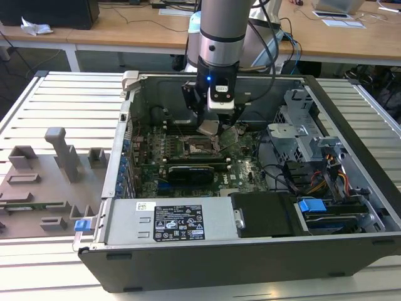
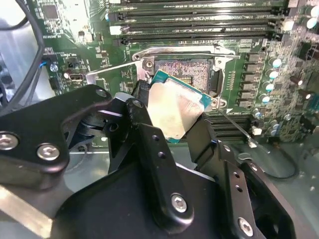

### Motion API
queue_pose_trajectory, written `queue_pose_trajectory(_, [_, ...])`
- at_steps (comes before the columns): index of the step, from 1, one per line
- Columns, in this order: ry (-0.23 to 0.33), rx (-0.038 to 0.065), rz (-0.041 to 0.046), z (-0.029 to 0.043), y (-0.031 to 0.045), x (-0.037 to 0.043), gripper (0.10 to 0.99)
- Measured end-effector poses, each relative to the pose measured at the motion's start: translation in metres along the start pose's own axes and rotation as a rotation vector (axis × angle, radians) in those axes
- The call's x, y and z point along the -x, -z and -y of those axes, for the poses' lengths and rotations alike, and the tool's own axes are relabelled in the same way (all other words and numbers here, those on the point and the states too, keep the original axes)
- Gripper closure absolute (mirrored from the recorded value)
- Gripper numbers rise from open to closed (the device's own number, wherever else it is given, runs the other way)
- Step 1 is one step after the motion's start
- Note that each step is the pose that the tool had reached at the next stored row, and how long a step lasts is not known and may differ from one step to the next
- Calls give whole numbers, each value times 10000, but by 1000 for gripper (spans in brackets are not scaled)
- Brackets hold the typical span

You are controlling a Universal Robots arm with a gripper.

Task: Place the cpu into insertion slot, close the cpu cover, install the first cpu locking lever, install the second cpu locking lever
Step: 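Place the cpu into insertion slot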

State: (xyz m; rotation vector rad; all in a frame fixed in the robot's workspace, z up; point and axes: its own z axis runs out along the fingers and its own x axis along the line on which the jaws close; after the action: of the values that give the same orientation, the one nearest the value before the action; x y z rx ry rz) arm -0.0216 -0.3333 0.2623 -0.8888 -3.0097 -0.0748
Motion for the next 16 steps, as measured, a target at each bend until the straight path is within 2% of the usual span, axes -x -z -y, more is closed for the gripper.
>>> queue_pose_trajectory(8, [-1199,-50,100,0,-1,0,541])
queue_pose_trajectory(16, [-2064,-97,178,0,-1,0,541])
